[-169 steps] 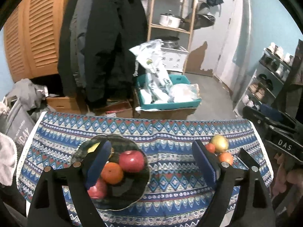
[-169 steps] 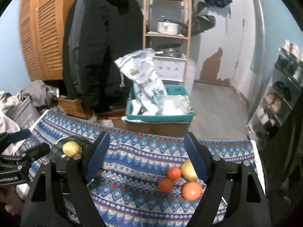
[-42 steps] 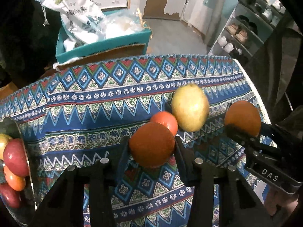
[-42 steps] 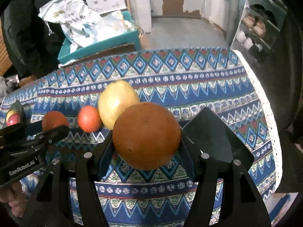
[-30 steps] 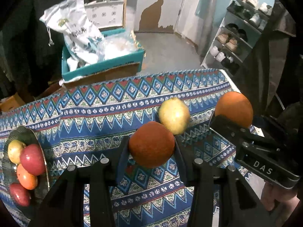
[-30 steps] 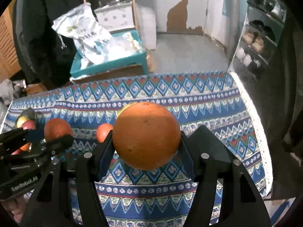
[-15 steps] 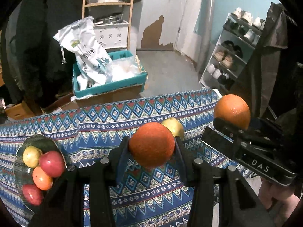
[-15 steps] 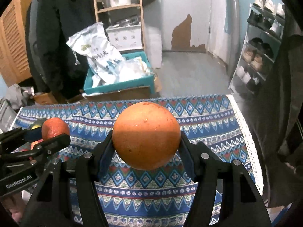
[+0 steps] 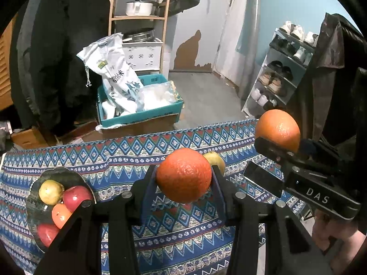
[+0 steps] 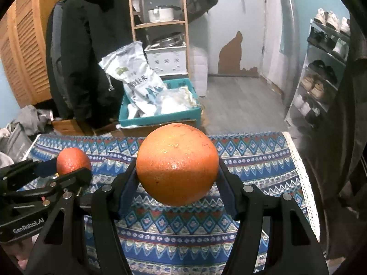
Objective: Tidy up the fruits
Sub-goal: 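Lift the tangerine with the left tool while the right tool lifts the large orange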
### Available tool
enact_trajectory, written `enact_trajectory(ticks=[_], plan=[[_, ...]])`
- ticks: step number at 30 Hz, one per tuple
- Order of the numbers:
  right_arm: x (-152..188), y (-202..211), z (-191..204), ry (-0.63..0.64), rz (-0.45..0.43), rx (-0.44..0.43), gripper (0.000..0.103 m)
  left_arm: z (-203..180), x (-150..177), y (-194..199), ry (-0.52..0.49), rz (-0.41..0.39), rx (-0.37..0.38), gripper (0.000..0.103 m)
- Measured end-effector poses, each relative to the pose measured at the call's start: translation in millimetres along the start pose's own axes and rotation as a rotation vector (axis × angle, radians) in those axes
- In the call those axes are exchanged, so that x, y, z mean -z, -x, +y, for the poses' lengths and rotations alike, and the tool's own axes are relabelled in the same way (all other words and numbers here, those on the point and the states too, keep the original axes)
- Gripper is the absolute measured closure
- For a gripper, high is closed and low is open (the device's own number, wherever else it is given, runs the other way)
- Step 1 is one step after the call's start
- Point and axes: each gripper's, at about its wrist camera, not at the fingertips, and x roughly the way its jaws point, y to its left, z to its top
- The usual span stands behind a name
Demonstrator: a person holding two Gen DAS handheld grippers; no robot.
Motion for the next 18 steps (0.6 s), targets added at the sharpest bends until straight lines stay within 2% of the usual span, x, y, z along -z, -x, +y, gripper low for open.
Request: enact_trajectory(ticks=[18], plan=[[-15, -7, 50, 0.054, -0.008, -0.059, 0.039, 46, 6, 28, 0.078, -0.036, -0.051, 0.057]])
